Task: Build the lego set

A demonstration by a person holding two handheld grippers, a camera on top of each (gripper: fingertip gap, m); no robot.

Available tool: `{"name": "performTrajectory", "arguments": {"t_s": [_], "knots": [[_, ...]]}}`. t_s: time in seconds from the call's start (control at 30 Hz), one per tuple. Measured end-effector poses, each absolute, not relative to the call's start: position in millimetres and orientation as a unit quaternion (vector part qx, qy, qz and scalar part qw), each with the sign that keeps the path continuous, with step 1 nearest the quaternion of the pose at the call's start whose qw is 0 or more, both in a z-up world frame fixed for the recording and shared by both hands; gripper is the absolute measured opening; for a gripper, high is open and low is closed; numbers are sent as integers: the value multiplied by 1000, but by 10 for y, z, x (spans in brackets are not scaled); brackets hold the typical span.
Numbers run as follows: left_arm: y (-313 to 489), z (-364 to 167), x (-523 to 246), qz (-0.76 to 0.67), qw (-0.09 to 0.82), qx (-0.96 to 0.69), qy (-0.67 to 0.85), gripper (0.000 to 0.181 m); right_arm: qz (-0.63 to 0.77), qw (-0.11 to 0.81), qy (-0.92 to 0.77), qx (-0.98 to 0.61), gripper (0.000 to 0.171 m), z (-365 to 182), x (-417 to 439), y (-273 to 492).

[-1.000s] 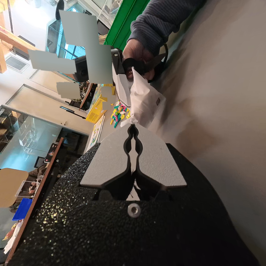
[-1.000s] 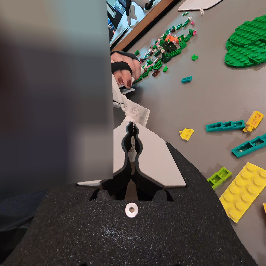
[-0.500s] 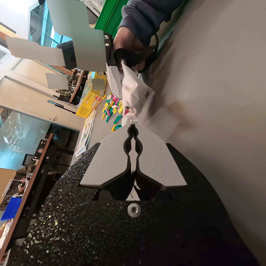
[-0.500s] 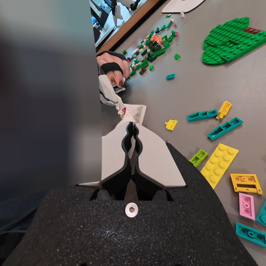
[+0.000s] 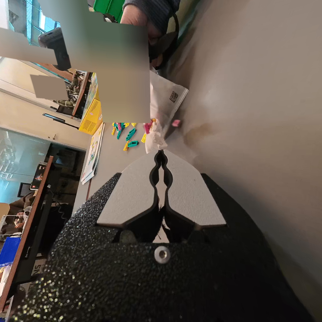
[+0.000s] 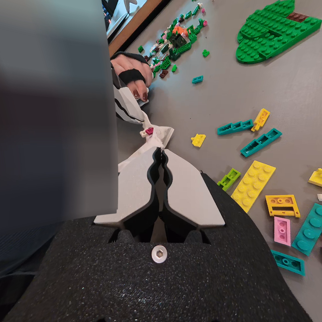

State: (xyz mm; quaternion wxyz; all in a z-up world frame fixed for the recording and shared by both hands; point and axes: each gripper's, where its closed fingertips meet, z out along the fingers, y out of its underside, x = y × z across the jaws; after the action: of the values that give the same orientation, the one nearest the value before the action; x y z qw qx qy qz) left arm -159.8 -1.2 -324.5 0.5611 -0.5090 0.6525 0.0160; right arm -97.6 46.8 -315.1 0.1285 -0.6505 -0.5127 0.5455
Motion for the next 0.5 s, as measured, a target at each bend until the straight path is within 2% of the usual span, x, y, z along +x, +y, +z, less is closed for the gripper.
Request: {"name": "performTrajectory", "arguments": {"t_s": [0.5], "knots": [[-80, -3378, -1679, 11, 536, -523, 663, 0, 545, 112, -502, -662, 0, -3186, -834, 551]]}}
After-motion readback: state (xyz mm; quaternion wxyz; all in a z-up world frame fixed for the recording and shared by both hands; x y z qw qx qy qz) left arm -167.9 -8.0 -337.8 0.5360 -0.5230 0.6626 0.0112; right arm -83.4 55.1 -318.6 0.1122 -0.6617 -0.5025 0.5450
